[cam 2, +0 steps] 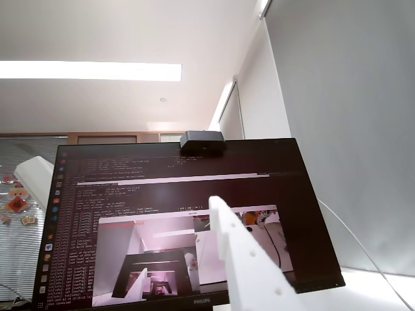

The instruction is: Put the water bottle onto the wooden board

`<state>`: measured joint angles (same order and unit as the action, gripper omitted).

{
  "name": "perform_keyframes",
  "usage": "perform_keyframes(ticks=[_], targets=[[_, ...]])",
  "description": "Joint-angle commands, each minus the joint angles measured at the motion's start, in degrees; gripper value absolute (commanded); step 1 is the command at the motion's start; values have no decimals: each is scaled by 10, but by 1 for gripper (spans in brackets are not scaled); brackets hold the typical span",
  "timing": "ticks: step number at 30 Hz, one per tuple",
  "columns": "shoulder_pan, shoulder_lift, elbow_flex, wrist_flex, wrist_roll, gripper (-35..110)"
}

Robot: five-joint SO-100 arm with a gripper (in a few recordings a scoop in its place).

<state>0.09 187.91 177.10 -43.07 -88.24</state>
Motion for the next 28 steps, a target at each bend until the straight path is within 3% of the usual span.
perform_keyframes(ticks=[1, 9, 17, 28], targets=[[-18, 11, 8, -9, -5, 78], [-26, 11, 8, -9, -10, 53], [-33, 11, 8, -8, -44, 1], [-35, 11, 9, -5, -44, 0]])
